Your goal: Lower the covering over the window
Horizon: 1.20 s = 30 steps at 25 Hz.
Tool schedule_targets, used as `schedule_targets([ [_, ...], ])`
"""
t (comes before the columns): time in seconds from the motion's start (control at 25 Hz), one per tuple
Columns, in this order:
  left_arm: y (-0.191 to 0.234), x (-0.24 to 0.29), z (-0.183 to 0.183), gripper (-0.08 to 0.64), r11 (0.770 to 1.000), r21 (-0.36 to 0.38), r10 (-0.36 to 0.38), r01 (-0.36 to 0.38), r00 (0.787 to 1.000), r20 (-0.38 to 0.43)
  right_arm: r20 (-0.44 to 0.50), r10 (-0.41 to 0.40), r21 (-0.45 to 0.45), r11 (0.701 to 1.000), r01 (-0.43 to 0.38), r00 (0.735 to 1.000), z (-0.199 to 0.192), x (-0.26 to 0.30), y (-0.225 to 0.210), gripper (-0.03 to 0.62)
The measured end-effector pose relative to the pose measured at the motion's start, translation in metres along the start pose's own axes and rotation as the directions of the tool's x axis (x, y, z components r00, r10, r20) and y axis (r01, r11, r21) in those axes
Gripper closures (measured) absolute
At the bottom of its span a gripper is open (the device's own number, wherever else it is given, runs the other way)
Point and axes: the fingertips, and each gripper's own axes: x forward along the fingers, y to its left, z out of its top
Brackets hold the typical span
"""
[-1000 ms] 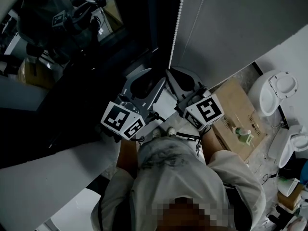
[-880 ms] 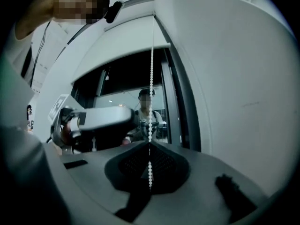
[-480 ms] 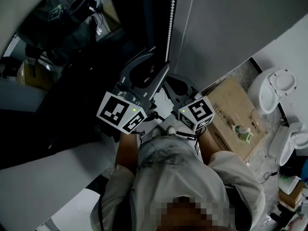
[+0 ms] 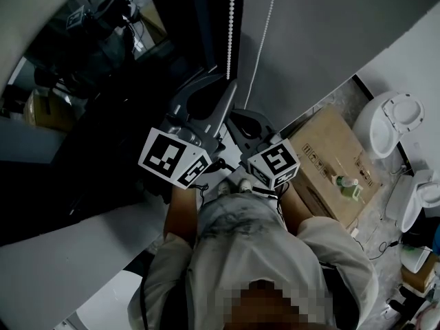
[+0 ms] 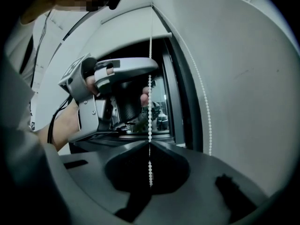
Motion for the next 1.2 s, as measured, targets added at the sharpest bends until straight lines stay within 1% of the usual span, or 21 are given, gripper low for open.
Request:
schedule_targets([
  [0.28, -0.001, -0.001, 0.0, 0.543, 1.0, 0.009, 0.008, -0.008, 1.0, 0.011, -0.023, -0.011, -0.011, 1.0, 0.011, 1.0, -0.002, -0.005, 0.0, 0.574],
  [0.44, 0.0, -0.003, -0.001, 0.543, 1.0, 0.005, 0.015, -0.015, 1.0, 0.014, -0.009, -0.012, -0.018, 1.0, 0.012, 1.0, 0.002, -0.011, 0.001, 0.574],
  [0.6, 0.001, -0.004, -0.011, 0.543, 1.0, 0.0, 0.021, -0.021, 1.0, -0.008, 0.021, -0.016, -0.029, 0.999, 0.016, 1.0, 0.013, -0.019, 0.0, 0.574],
  [0.68, 0.001, -0.005, -0.015, 0.543, 1.0, -0.014, 0.024, -0.024, 1.0, -0.01, 0.023, -0.015, -0.039, 0.999, 0.016, 1.0, 0.018, -0.023, 0.0, 0.574],
  [0.76, 0.001, -0.005, -0.018, 0.543, 1.0, -0.012, 0.029, -0.029, 0.999, -0.019, 0.029, -0.014, -0.052, 0.999, 0.016, 0.999, 0.024, -0.028, 0.001, 0.574],
  [0.88, 0.003, -0.007, -0.033, 0.543, 0.999, -0.025, 0.037, -0.038, 0.998, -0.051, 0.065, 0.003, -0.067, 0.998, 0.002, 0.998, 0.04, -0.036, 0.007, 0.574],
  [1.0, 0.003, -0.01, -0.045, 0.545, 0.998, -0.046, 0.038, -0.041, 0.997, -0.066, 0.082, 0.023, -0.075, 0.997, -0.017, 0.996, 0.051, -0.043, 0.014, 0.572],
  [1.04, 0.002, -0.01, -0.048, 0.543, 0.998, -0.05, 0.035, -0.038, 0.997, -0.069, 0.086, 0.025, -0.079, 0.997, -0.019, 0.996, 0.055, -0.046, 0.015, 0.568],
  [1.12, 0.001, -0.01, -0.053, 0.544, 0.998, -0.058, 0.032, -0.036, 0.997, -0.076, 0.096, 0.025, -0.082, 0.996, -0.017, 0.995, 0.061, -0.05, 0.016, 0.52],
  [1.2, 0.0, -0.011, -0.058, 0.543, 0.997, -0.064, 0.032, -0.038, 0.996, -0.082, 0.112, 0.018, -0.082, 0.997, -0.008, 0.994, 0.067, -0.054, 0.014, 0.511],
])
